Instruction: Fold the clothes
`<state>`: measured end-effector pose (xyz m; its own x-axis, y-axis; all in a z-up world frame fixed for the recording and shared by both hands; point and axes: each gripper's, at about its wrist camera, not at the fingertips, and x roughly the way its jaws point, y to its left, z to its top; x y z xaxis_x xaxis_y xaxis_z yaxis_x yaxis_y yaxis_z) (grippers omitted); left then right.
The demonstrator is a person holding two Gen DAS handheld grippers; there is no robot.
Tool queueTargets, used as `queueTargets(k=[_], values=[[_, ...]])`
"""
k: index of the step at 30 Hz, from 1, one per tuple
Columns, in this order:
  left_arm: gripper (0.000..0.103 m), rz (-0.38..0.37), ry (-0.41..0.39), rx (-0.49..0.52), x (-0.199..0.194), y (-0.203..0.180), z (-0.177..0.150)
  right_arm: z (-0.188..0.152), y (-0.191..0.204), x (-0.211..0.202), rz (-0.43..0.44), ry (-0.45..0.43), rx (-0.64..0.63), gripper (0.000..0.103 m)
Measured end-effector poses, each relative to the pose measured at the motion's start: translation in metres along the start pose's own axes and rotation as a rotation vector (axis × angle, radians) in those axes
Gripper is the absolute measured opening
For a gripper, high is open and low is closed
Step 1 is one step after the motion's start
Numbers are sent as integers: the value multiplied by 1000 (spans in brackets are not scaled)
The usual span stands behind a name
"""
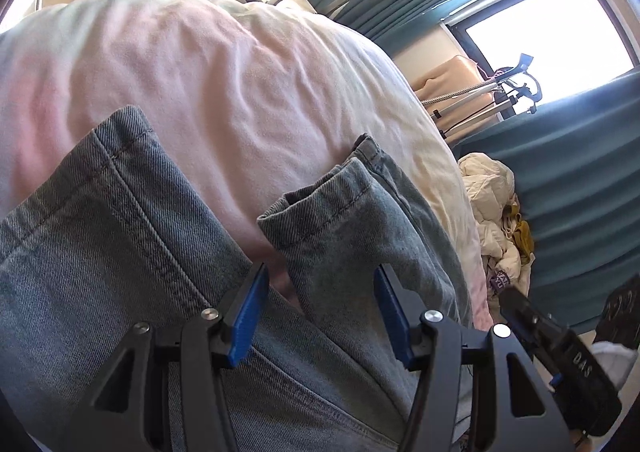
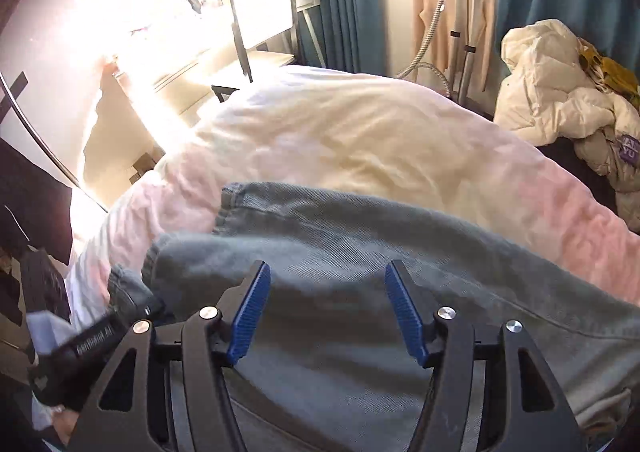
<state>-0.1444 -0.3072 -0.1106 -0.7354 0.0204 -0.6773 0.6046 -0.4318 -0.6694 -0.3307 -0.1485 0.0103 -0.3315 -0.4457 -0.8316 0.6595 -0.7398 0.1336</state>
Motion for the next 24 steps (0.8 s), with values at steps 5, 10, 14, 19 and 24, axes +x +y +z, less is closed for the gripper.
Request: queueTargets(k=[5, 10, 14, 19, 24], values=[[56, -36, -29, -30, 1, 4, 3, 52, 59, 59, 14, 69, -46, 59], [52, -87, -41, -104, 6, 21, 3, 68, 90, 116, -42, 143, -92, 58], [46, -107, -30, -138, 14, 30, 2, 67, 102, 144, -108, 171, -156, 52], [22, -126, -28, -108, 16, 25, 0, 62, 110, 151, -173, 179, -204, 18], [5, -162, -87, -57, 3, 15, 2, 66, 128, 122, -199, 67, -283, 8]])
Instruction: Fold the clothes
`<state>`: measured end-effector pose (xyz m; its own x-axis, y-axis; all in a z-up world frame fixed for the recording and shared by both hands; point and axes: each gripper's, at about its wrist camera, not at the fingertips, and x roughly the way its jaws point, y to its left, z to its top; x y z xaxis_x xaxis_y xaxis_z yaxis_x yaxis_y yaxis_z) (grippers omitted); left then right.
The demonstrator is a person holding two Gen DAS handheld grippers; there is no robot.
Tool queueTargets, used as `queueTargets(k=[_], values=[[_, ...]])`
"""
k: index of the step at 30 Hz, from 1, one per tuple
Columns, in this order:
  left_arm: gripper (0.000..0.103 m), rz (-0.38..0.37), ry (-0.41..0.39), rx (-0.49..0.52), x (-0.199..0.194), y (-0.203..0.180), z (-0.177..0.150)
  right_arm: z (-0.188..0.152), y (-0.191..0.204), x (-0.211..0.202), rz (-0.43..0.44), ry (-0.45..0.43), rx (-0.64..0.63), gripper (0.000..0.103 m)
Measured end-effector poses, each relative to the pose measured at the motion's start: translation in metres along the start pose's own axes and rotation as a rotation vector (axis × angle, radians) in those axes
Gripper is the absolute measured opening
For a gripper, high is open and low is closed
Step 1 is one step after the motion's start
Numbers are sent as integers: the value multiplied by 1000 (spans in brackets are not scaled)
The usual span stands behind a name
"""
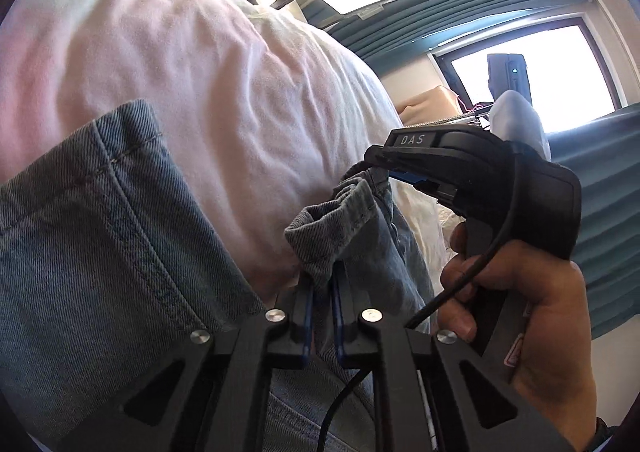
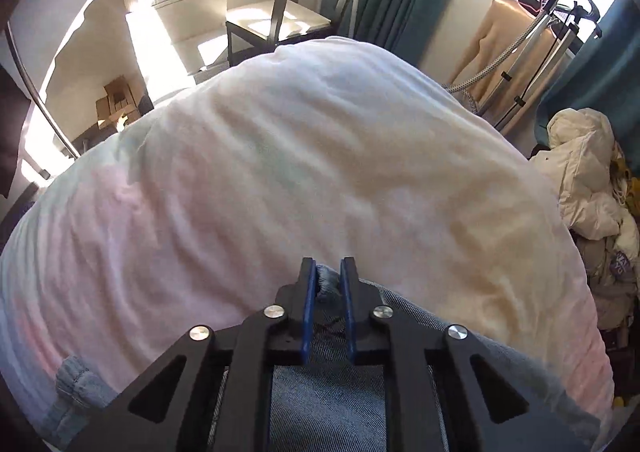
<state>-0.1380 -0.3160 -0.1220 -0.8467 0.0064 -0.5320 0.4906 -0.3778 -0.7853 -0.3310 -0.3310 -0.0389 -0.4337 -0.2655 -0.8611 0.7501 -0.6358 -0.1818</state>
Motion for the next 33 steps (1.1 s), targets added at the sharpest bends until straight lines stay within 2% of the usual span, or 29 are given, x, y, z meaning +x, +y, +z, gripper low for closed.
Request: queueTargets(k=[3, 7, 9, 11, 15, 19, 22, 25, 28, 31, 33], values=[[4, -41, -46, 31, -11, -9, 4, 14, -9, -24, 11, -76, 22, 6], [4, -80, -85, 23, -20, -10, 14, 33, -24, -46, 19, -139, 33, 5], [4, -55, -90, 6, -18, -5, 20, 45, -27, -53, 36, -185, 39, 5], [4, 25, -64, 6, -8, 2, 25, 54, -24, -48, 61, -202, 47, 1], [4, 126, 2, -48, 12, 27, 25, 52, -5, -5, 88, -188, 44, 0], [4, 163, -18, 11, 15, 22, 21, 27, 4, 39, 119, -136, 53, 0], [4, 182, -26, 27, 18, 21, 18, 10, -5, 34, 163, -161, 83, 0], [4, 181, -21, 26, 16, 22, 18, -9, -36, -2, 208, -208, 150, 0], [4, 185, -19, 32, 13, 24, 21, -40, -81, -52, 215, -262, 235, 1], [4, 199, -17, 48, 10, 25, 20, -91, -130, -103, 185, -299, 312, 1], [4, 206, -17, 59, 10, 22, 20, -137, -166, -132, 139, -313, 381, 1]])
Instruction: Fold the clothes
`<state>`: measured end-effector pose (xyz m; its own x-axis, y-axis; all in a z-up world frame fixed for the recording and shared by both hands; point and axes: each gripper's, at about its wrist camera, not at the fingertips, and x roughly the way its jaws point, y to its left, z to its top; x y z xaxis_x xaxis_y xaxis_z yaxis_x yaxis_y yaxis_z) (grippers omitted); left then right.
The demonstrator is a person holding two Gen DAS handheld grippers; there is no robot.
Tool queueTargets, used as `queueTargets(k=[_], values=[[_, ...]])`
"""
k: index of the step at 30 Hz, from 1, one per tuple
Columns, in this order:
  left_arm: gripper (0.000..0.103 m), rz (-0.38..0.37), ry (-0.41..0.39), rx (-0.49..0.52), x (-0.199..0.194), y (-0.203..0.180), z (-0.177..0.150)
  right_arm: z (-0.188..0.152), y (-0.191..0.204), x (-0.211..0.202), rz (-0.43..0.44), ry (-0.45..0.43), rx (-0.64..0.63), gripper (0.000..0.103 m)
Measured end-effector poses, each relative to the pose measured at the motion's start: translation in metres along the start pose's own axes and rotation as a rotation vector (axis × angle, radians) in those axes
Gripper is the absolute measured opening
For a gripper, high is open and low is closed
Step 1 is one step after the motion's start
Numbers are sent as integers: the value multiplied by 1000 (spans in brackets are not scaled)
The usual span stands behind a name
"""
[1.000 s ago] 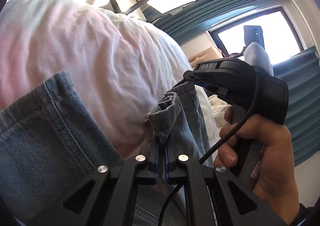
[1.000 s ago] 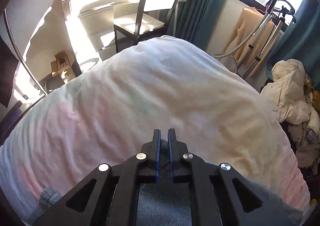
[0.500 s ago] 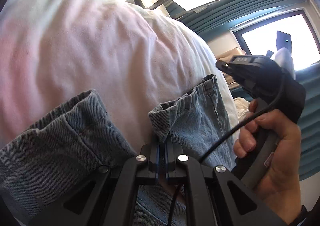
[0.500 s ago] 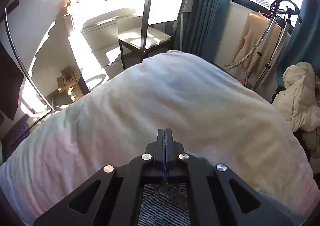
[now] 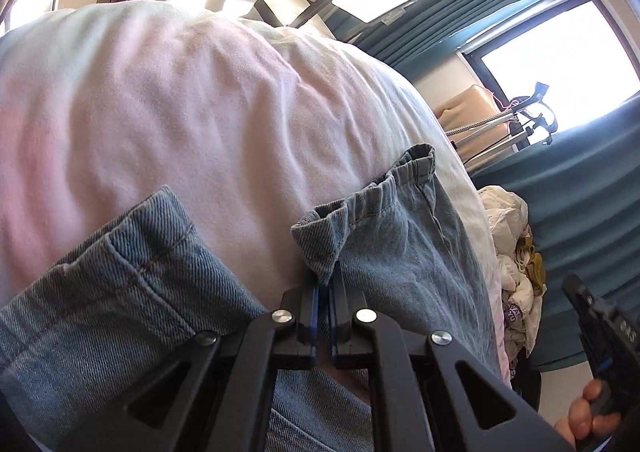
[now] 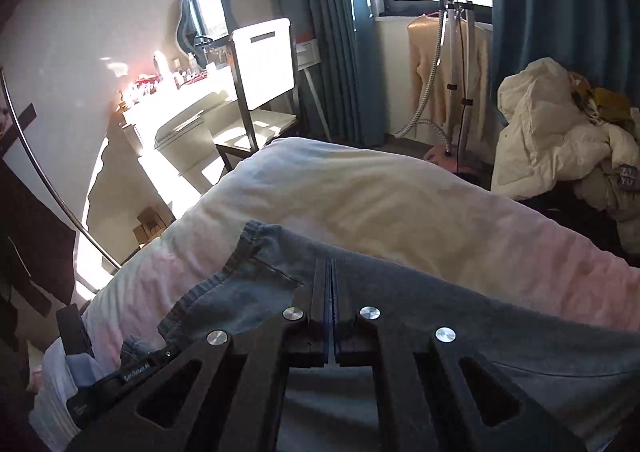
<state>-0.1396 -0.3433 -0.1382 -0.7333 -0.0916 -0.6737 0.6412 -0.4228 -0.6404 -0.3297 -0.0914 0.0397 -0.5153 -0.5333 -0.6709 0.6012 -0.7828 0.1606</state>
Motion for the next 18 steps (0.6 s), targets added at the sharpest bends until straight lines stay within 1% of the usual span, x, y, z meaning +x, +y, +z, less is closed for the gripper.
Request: queueTargets(k=[2, 4, 7, 9, 10, 12, 13, 15, 17, 18], values=[[4, 3, 0, 4, -3, 0, -2, -29, -49, -40, -65, -29, 84, 1], [4, 9, 0, 7, -3, -1, -2, -62, -97, -75, -149, -48, 186, 2], [4, 29, -10, 26, -3, -5, -2, -117, -165, -114, -243, -68, 381, 3], [4, 44, -16, 41, -3, -7, -2, -156, -207, -130, -274, -72, 538, 3], [4, 51, -17, 46, -3, -7, -3, -175, -225, -134, -274, -70, 618, 4], [4, 54, -16, 50, -4, -8, -3, -210, -254, -131, -245, -57, 749, 6], [4, 53, -16, 50, -4, -7, -2, -226, -267, -128, -226, -48, 806, 10], [4, 55, -13, 49, -3, -7, -2, -248, -285, -113, -165, -26, 878, 16], [4, 65, -9, 46, -1, -6, -2, -260, -298, -101, -77, -36, 937, 22], [4, 72, -10, 47, 0, -7, -3, -262, -301, -95, -52, -44, 950, 30]])
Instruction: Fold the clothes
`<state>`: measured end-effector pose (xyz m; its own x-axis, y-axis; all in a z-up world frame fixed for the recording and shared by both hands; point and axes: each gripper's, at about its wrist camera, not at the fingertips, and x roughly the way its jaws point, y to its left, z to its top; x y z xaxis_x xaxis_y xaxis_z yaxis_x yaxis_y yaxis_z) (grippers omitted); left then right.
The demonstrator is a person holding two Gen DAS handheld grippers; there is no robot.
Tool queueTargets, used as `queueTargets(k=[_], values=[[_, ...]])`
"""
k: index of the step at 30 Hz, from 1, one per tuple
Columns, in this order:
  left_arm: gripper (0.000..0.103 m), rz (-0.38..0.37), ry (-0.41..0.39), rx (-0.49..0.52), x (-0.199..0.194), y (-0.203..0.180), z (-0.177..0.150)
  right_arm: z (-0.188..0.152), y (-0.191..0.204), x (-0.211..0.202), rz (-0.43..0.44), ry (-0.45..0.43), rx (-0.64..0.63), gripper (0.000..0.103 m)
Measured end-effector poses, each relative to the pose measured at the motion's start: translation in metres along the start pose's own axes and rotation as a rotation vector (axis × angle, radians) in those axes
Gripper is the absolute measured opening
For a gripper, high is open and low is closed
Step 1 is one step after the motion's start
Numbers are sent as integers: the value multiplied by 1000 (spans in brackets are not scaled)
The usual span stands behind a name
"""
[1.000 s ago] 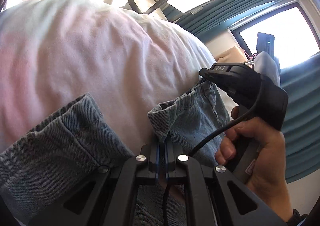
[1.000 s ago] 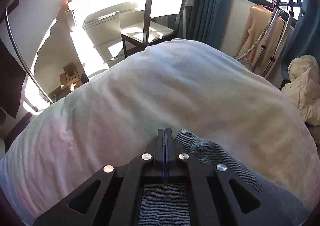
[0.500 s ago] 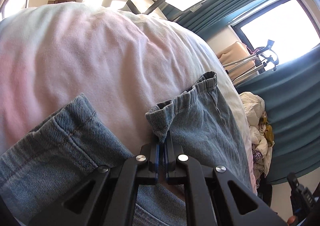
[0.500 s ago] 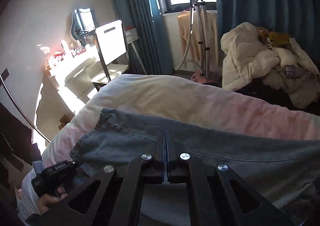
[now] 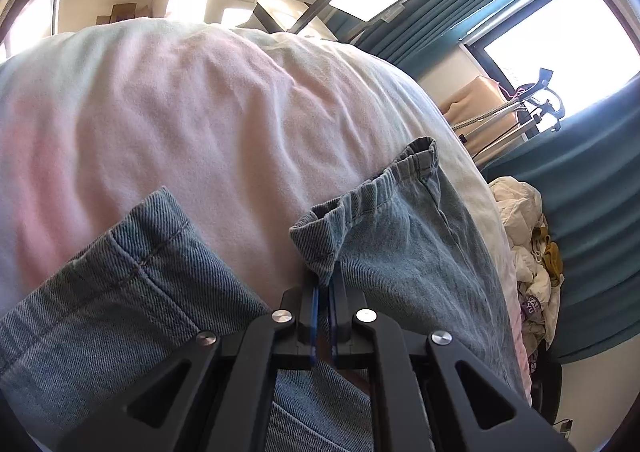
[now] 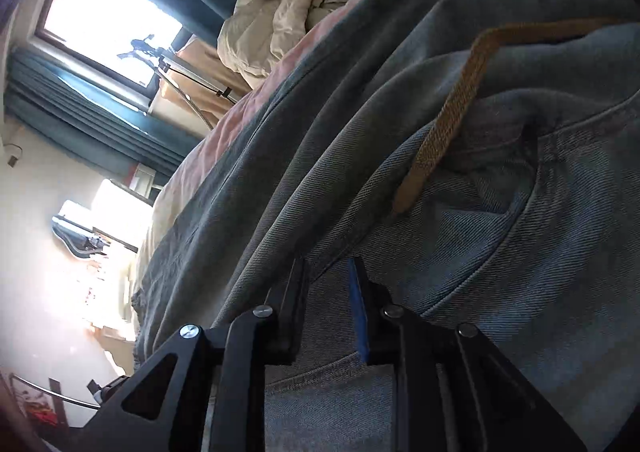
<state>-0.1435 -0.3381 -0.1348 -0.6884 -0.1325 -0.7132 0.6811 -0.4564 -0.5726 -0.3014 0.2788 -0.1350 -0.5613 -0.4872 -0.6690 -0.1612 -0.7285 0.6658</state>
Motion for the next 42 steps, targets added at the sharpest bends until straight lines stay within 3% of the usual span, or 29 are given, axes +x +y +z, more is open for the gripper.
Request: queueTargets(k=[1, 6, 10, 14, 17, 22, 25, 31, 35, 37, 42], values=[[4, 9, -4, 7, 0, -2, -1, 1, -3, 6, 12, 0, 6, 37], [4, 49, -29, 47, 1, -10, -4, 8, -4, 27, 42, -39, -15, 37], [4, 36, -34, 41, -1, -9, -3, 9, -4, 34, 28, -57, -38, 12], [4, -48, -87, 11, -21, -8, 3, 7, 10, 15, 101, -113, -59, 10], [4, -70, -118, 8, -34, -8, 7, 3, 20, 4, 120, -127, -69, 10], [4, 7, -25, -33, -8, 6, 3, -14, -1, 38, -12, -29, -48, 10], [4, 28, -12, -21, -2, 5, 0, -17, -3, 33, 16, -27, -57, 14], [7, 19, -10, -29, -8, 5, -4, -32, 27, -27, -35, -40, -162, 15], [10, 16, 17, -16, -17, 4, -6, -49, 34, -89, -57, -113, -186, 15], [19, 8, 21, -6, -26, 3, -9, -56, 32, -119, -73, -151, -175, 15], [27, 23, 49, 42, -61, 7, -18, -74, 6, -192, -251, -233, -181, 18]])
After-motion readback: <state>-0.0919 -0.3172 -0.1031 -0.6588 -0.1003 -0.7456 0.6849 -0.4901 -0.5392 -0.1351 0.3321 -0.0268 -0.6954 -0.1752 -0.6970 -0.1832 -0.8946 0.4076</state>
